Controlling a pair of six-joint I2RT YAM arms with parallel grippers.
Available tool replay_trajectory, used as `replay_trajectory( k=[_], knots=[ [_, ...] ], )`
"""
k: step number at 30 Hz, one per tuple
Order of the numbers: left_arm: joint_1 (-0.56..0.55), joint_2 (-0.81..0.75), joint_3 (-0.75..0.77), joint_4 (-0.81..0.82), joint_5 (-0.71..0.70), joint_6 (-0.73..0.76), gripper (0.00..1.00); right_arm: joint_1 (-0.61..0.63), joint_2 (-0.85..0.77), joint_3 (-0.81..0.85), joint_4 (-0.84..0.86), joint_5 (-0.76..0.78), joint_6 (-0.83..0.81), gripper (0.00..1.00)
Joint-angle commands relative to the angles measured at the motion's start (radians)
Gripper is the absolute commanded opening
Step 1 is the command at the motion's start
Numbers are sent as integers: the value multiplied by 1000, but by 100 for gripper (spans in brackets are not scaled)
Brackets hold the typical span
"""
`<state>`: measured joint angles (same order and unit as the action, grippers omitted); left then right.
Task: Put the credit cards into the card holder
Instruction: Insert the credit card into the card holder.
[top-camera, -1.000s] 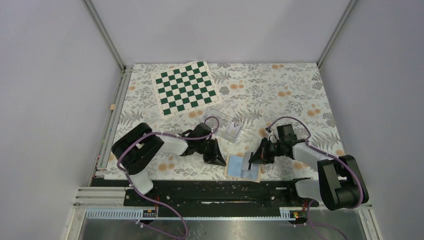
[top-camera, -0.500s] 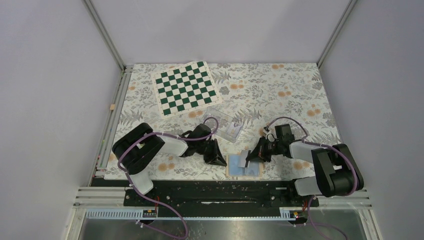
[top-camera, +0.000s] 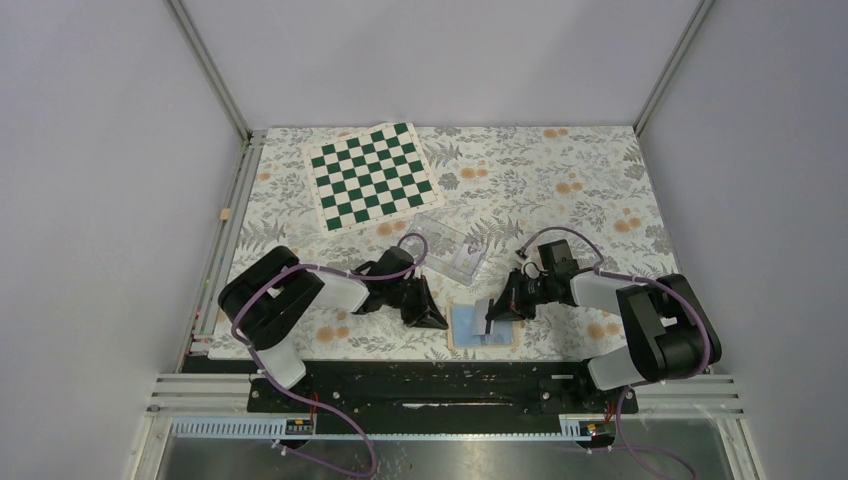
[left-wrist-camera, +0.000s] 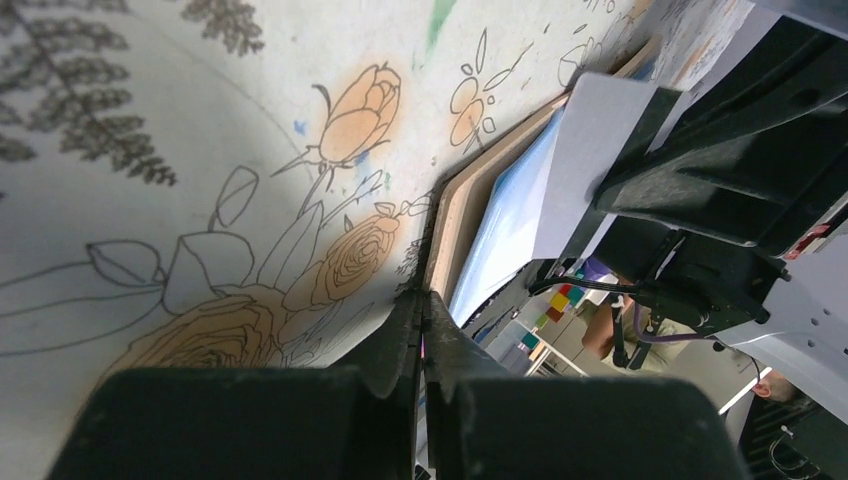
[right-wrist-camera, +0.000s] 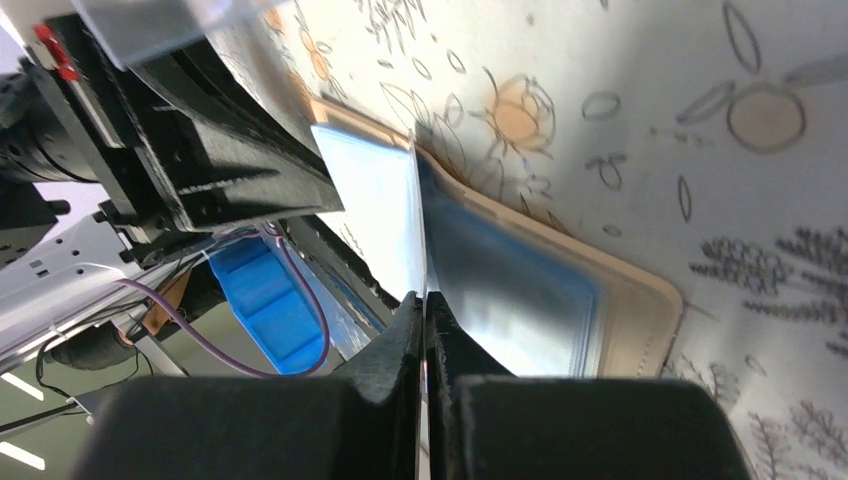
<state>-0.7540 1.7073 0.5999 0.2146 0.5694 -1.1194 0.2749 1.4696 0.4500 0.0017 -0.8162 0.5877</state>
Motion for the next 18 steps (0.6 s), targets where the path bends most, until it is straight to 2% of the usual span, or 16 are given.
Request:
replay_trajectory(
  k=[1, 12, 18],
  knots=[
    [8, 66, -12, -23, -95, 30, 0, 10, -35, 10, -171, 28, -60, 0],
    [8, 80, -14, -7, -84, 26, 0, 12, 53, -16, -117, -33, -26, 0],
    [5, 97, -7, -1, -75, 31, 0, 14, 129, 19, -150, -39, -64, 0]
  ],
)
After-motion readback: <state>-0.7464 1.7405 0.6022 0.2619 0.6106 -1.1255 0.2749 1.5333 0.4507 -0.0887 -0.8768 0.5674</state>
